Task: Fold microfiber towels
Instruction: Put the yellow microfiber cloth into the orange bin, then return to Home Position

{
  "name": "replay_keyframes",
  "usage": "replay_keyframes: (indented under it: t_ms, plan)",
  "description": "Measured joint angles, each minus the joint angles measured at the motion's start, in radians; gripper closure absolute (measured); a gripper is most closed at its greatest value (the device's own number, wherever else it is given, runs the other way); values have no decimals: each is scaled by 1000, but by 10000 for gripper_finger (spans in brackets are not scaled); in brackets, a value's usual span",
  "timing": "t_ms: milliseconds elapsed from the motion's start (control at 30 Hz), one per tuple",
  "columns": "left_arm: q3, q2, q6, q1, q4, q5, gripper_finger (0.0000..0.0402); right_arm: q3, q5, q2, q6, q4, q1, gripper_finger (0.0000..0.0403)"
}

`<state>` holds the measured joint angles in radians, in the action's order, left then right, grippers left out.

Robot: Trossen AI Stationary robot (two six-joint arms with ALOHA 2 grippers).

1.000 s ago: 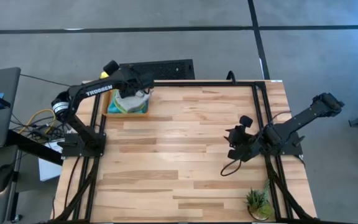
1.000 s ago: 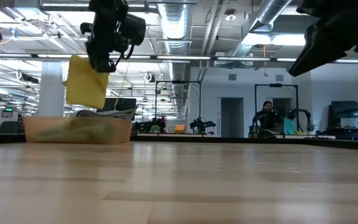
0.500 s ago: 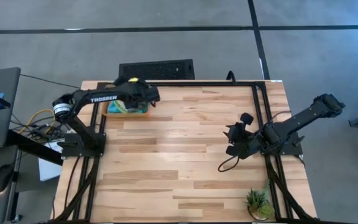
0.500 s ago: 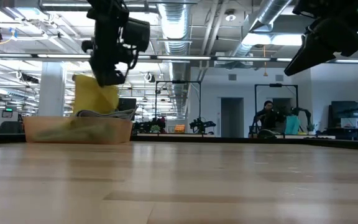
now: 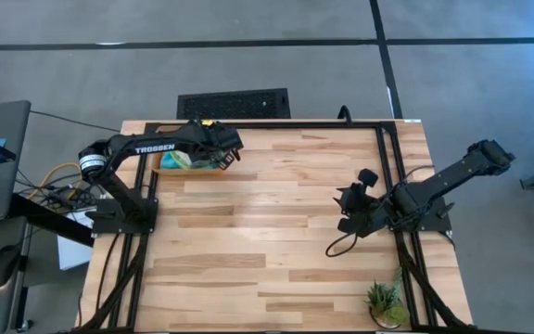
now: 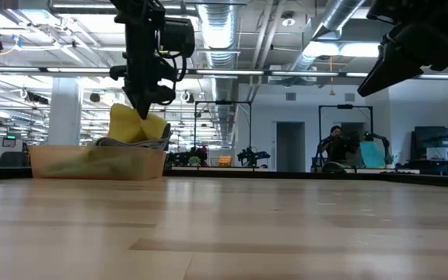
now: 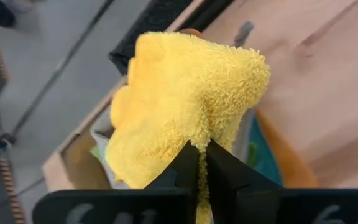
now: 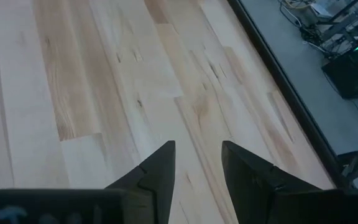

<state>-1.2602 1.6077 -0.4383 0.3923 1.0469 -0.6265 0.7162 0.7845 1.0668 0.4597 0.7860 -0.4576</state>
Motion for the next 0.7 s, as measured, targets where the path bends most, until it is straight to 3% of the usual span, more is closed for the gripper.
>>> replay_keyframes:
  t_ms: [533, 700]
  plan:
    - [0, 0, 13, 0, -9, 29, 250, 0, -1, 0, 0, 21, 0, 248]
    - [0, 0, 46, -4, 5, 47, 234, 0, 0, -11, 0, 22, 0, 248]
